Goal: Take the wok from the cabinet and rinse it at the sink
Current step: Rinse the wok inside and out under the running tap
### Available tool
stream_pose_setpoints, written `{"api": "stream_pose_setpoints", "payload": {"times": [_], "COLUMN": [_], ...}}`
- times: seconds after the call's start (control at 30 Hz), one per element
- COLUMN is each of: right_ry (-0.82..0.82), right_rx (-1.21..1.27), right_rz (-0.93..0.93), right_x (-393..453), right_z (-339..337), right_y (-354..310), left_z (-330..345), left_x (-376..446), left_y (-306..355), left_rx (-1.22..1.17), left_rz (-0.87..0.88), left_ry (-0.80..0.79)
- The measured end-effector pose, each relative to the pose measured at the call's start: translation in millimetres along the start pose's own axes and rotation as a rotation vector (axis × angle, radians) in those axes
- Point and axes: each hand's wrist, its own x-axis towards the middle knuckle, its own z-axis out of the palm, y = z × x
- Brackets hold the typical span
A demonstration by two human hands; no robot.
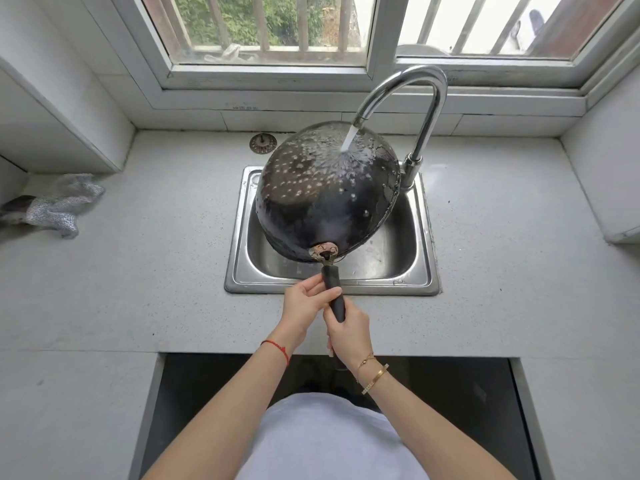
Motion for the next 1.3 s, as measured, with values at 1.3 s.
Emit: {"api": "stream_pose_setpoints", "payload": {"times": [1.3], "right_ry": [-0.002], "right_rx": [-0.015], "right_rz": [-0.029], "right_x": [-6], "right_z": [0], "right_y": [9], "left_z": [-5], "left_x": [1], "left_y": [-13], "left_rx": [-0.054], "left_rz": [0.001], "left_ry": [-0.017]}}
